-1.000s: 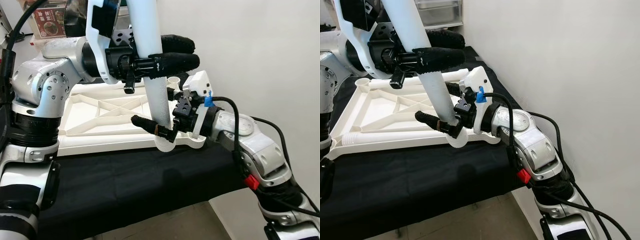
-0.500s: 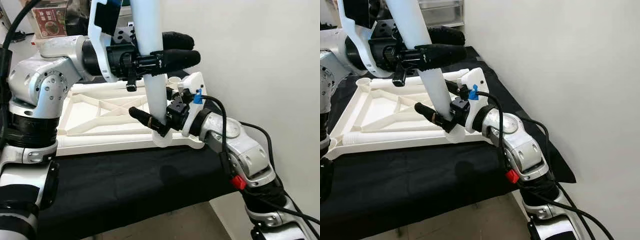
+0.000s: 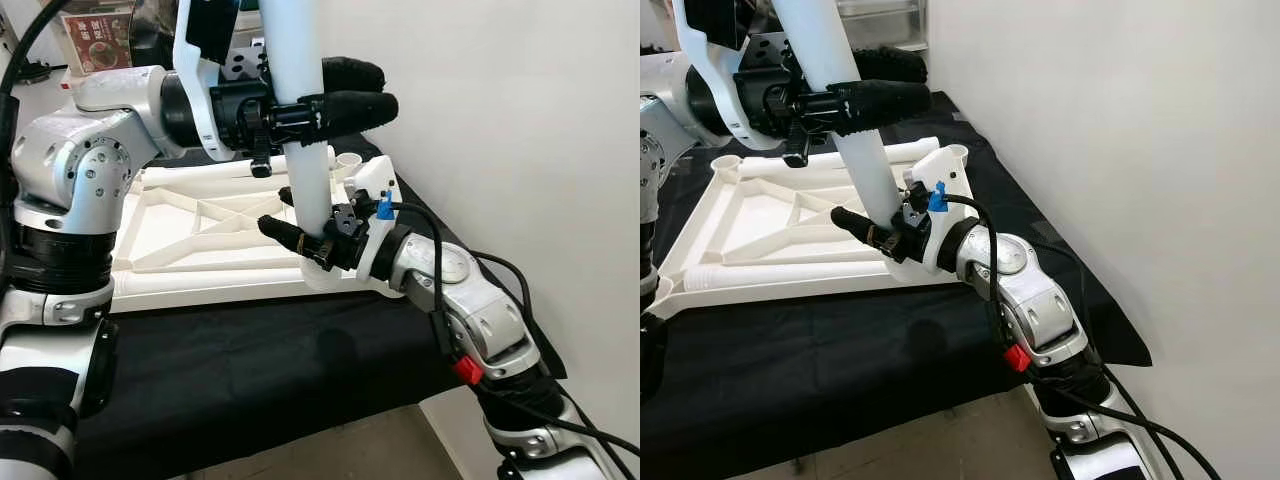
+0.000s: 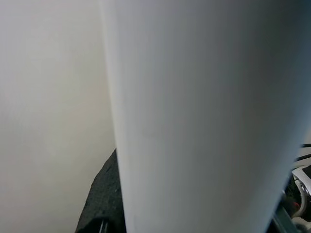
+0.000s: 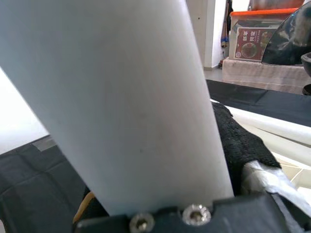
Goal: Building children table
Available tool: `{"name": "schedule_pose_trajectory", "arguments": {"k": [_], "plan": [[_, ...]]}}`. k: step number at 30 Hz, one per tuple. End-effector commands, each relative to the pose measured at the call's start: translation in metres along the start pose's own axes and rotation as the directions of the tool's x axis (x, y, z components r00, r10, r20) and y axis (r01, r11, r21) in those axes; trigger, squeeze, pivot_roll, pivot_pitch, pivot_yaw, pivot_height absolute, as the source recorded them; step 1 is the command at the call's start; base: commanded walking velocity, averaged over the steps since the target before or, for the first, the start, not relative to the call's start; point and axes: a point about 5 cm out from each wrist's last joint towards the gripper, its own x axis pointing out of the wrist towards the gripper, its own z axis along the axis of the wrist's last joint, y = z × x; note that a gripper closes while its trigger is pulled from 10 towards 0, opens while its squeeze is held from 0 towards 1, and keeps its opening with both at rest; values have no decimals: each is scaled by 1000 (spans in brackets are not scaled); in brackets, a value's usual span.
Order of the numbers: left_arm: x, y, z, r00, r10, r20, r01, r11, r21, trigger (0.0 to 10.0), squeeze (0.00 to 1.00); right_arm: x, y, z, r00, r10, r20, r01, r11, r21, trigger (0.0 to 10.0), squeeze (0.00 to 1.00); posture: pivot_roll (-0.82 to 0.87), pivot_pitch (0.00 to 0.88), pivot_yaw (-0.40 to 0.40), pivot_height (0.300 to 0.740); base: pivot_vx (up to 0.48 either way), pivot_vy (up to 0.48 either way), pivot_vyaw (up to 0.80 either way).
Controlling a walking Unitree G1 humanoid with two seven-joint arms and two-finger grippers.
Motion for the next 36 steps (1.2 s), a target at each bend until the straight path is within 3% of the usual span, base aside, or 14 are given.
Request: {"name": "schedule_pose_trajectory", "arguments": {"k": [1,5,6,7,13,18,20,23,26,30,32,33,34,36], "plan": [[15,-9,11,992,-109,64,107,994,33,0,0,6,3,-1,1000,18,-13,-18,1000,14,0,0,-59,31,11,740,0,0,0],[14,-8,10,990,-99,97,101,995,-13,0,82,6,2,-1,1000,10,-9,-10,1000,14,0,0,-62,30,12,740,0,0,0],[13,-8,9,991,-84,104,88,996,-26,6471,1000,5,2,-2,1000,4,-11,-4,1000,14,0,0,-63,31,15,740,0,0,0],[12,-7,9,991,-74,108,78,996,-33,10000,1000,5,1,-2,1000,0,-12,0,1000,14,0,0,-63,31,15,740,0,0,0],[-4,-4,17,982,29,188,-19,998,-56,10000,1000,2,-3,-5,999,-38,-24,39,999,18,0,0,-66,36,15,740,0,0,0],[-57,3,48,895,292,337,-296,954,-41,10000,1000,-7,-15,-18,987,-140,-76,142,990,16,0,0,-56,41,11,740,0,0,0],[-57,3,48,895,292,337,-296,954,-41,10000,1000,-7,-15,-18,987,-140,-76,142,990,16,0,0,-56,41,11,740,0,0,0],[-86,-3,50,813,452,366,-462,884,-64,10000,1000,-16,-32,-31,957,-261,-125,265,964,12,0,0,-41,53,8,740,0,0,0],[-100,-21,7,745,614,261,-590,789,-171,10000,1000,-30,-63,-44,886,-438,-153,445,896,10,0,0,-25,70,3,740,0,0,0],[-83,-47,-48,738,667,107,-620,732,-282,10000,1000,-34,-76,-41,860,-492,-134,498,867,15,0,0,-8,104,0,740,0,0,0],[-83,-47,-48,738,667,107,-620,732,-282,10000,1000,-34,-76,-41,860,-492,-134,498,867,15,0,0,-8,104,0,740,0,0,0],[-70,-65,-74,744,668,26,-624,708,-330,10000,1000,-35,-80,-39,857,-501,-123,507,862,19,8431,0,-4,121,-2,740,0,0,0],[-57,-99,-115,753,640,-154,-645,672,-365,10000,1000,-31,-83,-36,873,-478,-98,483,875,27,10000,0,1,167,-2,740,0,0,0],[-47,-148,-149,744,568,-352,-668,647,-367,10000,1000,-25,-88,-32,887,-458,-57,460,887,43,10000,0,3,202,5,740,0,0,0]]}}
